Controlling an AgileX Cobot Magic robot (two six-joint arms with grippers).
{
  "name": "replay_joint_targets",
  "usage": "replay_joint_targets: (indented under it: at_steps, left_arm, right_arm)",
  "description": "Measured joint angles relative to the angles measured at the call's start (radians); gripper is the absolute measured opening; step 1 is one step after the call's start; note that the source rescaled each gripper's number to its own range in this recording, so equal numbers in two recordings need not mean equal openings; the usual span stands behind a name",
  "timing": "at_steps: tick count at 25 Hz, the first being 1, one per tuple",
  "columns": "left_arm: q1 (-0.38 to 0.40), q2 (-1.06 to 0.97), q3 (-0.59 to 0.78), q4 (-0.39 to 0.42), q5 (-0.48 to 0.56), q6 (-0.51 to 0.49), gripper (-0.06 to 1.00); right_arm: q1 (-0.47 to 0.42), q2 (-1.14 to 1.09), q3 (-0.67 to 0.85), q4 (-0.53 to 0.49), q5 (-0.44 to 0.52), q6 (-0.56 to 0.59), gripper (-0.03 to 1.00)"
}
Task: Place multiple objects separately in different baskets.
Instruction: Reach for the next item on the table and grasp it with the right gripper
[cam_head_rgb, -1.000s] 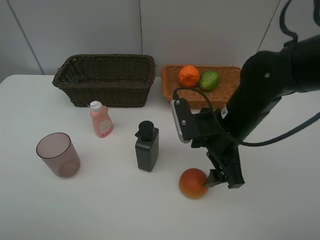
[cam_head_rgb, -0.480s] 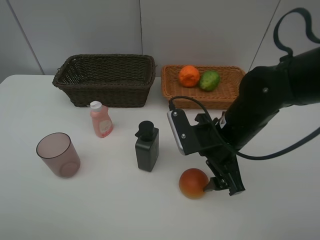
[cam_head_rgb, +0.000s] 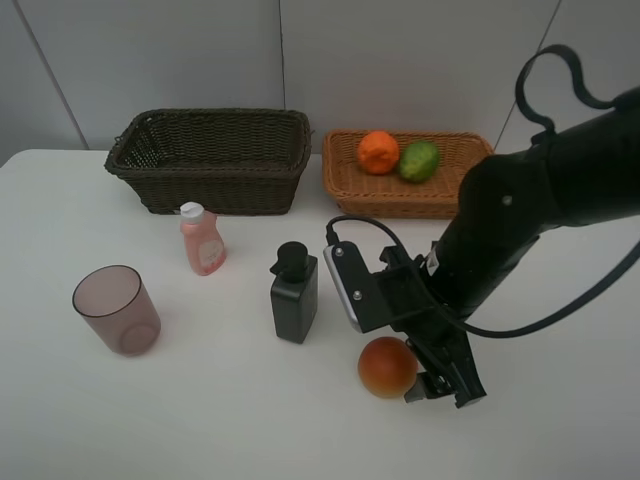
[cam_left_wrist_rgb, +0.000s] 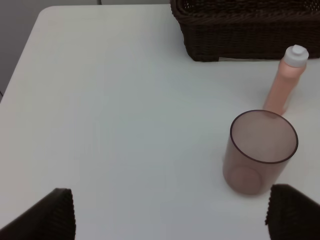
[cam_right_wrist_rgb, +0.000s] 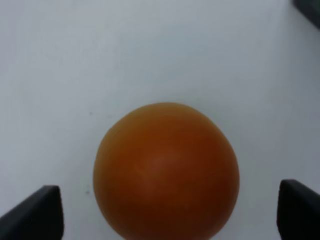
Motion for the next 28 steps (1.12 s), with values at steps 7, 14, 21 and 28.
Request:
replay_joint_targets:
  at_steps: [7,14,21,28]
  left_arm:
    - [0.000,0.000,0.000,0.000,0.000,0.000,0.98]
    - [0.000,0.000,0.000,0.000,0.000,0.000,0.98]
    - [0.000,0.000,0.000,0.000,0.000,0.000,0.98]
    - [0.000,0.000,0.000,0.000,0.000,0.000,0.98]
  right_arm:
    - [0.000,0.012,0.000,-0.005,-0.022,-0.001,0.81]
    - [0.000,0.030,0.000,-0.019,-0.026,-0.001,0.81]
    - [0.012,0.057,0.000,-0.020,-0.045,-0.001,0.81]
    - [0.022,0.076,0.000,-0.012,-0.058,-0.001,0.81]
